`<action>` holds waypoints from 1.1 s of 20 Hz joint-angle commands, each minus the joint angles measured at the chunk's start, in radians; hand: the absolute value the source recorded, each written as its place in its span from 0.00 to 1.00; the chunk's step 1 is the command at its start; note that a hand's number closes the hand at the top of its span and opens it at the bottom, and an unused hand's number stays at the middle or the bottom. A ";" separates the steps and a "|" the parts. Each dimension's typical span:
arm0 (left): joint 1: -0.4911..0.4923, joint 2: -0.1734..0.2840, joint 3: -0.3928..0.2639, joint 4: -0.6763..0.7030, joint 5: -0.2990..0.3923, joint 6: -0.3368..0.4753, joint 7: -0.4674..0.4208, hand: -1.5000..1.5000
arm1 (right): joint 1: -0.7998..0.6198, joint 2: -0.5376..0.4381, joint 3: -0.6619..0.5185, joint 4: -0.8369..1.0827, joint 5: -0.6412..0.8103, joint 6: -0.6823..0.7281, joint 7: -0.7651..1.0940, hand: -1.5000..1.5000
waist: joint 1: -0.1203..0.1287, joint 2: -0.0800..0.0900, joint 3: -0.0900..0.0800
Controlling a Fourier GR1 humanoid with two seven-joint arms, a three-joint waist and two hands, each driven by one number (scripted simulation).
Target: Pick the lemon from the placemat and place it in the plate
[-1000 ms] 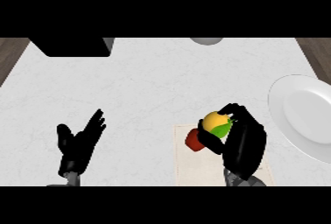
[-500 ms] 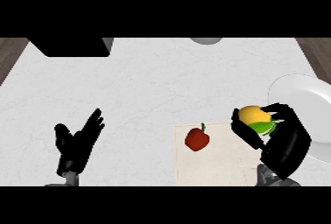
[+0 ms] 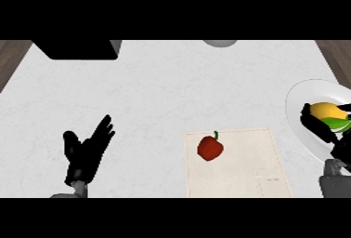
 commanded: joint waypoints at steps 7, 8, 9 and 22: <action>-0.025 -0.007 0.004 0.011 0.003 -0.007 0.016 0.50 | -0.169 -0.174 -0.200 0.472 -0.532 -0.009 -0.545 1.00 | 0.008 0.003 0.001; 0.007 -0.007 0.012 0.022 0.003 -0.008 -0.021 0.50 | -0.156 -0.213 -0.242 0.459 -0.569 0.027 -0.582 1.00 | 0.005 0.002 0.000; -0.005 0.019 0.026 0.012 -0.007 -0.006 -0.010 0.50 | -0.187 -0.190 -0.268 0.524 -0.612 0.024 -0.659 1.00 | 0.008 0.002 0.001; -0.051 -0.013 -0.005 -0.002 -0.013 0.001 0.039 0.50 | -0.383 -0.305 -0.337 1.065 -0.651 0.419 -0.813 0.00 | 0.035 0.015 0.005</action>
